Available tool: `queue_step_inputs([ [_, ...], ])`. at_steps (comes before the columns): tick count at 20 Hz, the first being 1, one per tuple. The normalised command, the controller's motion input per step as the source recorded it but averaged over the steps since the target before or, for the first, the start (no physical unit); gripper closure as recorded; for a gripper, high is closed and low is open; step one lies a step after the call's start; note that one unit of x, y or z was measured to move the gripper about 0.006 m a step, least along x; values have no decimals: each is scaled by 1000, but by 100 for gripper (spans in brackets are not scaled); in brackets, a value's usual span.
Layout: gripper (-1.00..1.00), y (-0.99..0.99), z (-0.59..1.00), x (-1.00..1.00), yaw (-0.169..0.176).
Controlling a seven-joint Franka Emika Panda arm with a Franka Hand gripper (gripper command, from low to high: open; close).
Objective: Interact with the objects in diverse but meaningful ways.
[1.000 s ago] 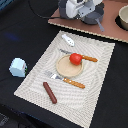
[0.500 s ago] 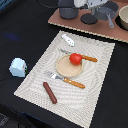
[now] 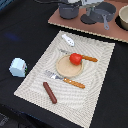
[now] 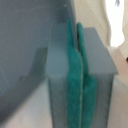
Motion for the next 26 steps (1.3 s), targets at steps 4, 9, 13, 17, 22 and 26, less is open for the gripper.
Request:
queue_step_inputs([
  [4, 100, -555, 8, -813, -22],
  [9, 100, -527, -41, -915, -15],
  [13, 100, -559, -134, -879, -15],
  [17, 100, -574, -183, -867, -19],
  [22, 100, -578, -372, -837, -46],
  [26, 100, -560, -511, -916, -40],
])
